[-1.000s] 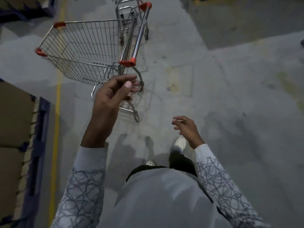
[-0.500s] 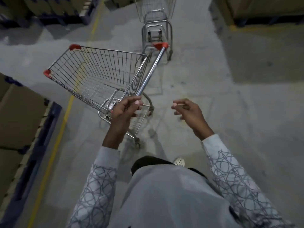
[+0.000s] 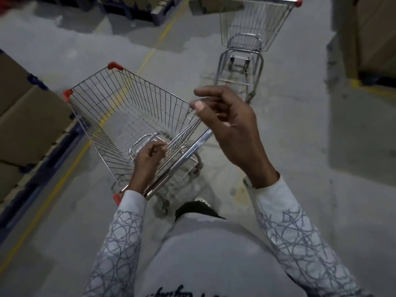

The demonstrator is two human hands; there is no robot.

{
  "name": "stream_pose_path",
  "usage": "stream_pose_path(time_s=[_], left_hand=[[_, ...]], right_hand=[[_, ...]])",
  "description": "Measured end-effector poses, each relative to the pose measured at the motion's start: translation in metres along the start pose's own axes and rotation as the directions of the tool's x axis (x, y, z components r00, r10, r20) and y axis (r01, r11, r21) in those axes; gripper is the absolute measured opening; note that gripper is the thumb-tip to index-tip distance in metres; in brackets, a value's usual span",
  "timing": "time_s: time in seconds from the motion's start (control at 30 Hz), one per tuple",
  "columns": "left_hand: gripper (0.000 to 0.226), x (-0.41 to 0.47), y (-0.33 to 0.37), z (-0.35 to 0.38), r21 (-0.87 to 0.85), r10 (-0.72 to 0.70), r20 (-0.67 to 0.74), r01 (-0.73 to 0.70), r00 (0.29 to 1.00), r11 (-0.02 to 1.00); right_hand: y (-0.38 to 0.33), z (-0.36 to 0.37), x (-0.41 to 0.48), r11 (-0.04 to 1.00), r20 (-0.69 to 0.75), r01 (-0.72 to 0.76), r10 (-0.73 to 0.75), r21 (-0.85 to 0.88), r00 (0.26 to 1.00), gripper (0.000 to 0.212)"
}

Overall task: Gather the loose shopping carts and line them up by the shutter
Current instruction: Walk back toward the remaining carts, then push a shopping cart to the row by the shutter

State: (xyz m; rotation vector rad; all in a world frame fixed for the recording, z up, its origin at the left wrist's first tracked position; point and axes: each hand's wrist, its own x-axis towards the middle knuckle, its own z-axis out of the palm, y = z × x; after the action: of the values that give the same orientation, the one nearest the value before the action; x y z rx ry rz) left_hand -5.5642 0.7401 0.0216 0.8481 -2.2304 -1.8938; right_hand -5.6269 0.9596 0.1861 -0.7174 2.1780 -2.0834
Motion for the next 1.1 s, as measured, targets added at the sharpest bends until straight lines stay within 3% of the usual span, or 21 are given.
stream_pose_path(time_s=[0.1,0.17,0.27,0.33,0.4,0.5,0.53,0.6,0.63,0.73,0.83,0.97,1.1], left_hand=[[0.017,0.026,0.009,-0.002,-0.040,0.017,-0.167,-0.024,0.986,0.999],[0.015,0.040,0.023,-0.005,-0.062,0.031,-0.297,-0.051,0.954,0.997],[0.015,0.039,0.044,-0.010,-0.001,0.068,-0.408,-0.075,0.910,0.997],[0.020,0.024,0.053,-0.009,0.083,0.101,-0.425,-0.073,0.899,0.994],[0.028,0.004,0.056,-0.005,0.145,0.053,-0.391,0.005,0.919,0.989],[0.048,-0.024,0.037,0.009,0.237,-0.228,-0.338,0.317,0.913,0.918],[0.055,-0.031,0.030,0.017,0.312,-0.361,-0.349,0.471,0.865,0.825],[0.067,-0.039,0.024,0.038,0.496,-0.529,-0.449,0.693,0.720,0.522],[0.070,-0.039,0.023,0.050,0.552,-0.518,-0.513,0.725,0.684,0.412],[0.060,-0.028,0.026,0.080,0.636,-0.362,-0.641,0.733,0.676,0.241],[0.043,-0.029,0.028,0.103,0.628,-0.300,-0.702,0.760,0.646,0.167],[0.019,-0.034,0.035,0.136,0.565,-0.309,-0.745,0.805,0.591,0.179],[0.018,-0.044,0.035,0.169,0.462,-0.338,-0.797,0.866,0.500,0.192]], right_hand=[[0.043,-0.002,0.033,0.987,0.179,0.035,-0.006,-0.159,0.984,0.025],[0.083,0.001,0.053,0.969,0.362,0.062,0.030,-0.240,0.932,0.032],[0.147,0.009,0.075,0.904,0.638,0.169,0.136,-0.393,0.758,0.056],[0.179,0.017,0.085,0.768,0.757,0.355,0.246,-0.533,0.605,0.081],[0.197,0.022,0.095,0.643,0.805,0.513,0.304,-0.568,0.510,0.100],[0.211,0.027,0.110,0.635,0.878,0.615,0.251,-0.468,0.409,0.113],[0.214,0.028,0.113,0.623,0.911,0.670,0.209,-0.404,0.355,0.111],[0.218,0.028,0.116,0.575,0.964,0.776,0.114,-0.260,0.238,0.094],[0.220,0.026,0.116,0.565,0.975,0.799,0.054,-0.207,0.215,0.082],[0.222,0.017,0.117,0.513,0.973,0.838,-0.027,-0.185,0.231,0.056],[0.218,0.010,0.118,0.462,0.987,0.875,0.003,-0.144,0.161,0.055],[0.211,0.002,0.124,0.474,0.991,0.877,0.136,-0.077,0.013,0.058],[0.217,-0.009,0.129,0.417,0.992,0.909,0.110,0.005,-0.056,0.055]])
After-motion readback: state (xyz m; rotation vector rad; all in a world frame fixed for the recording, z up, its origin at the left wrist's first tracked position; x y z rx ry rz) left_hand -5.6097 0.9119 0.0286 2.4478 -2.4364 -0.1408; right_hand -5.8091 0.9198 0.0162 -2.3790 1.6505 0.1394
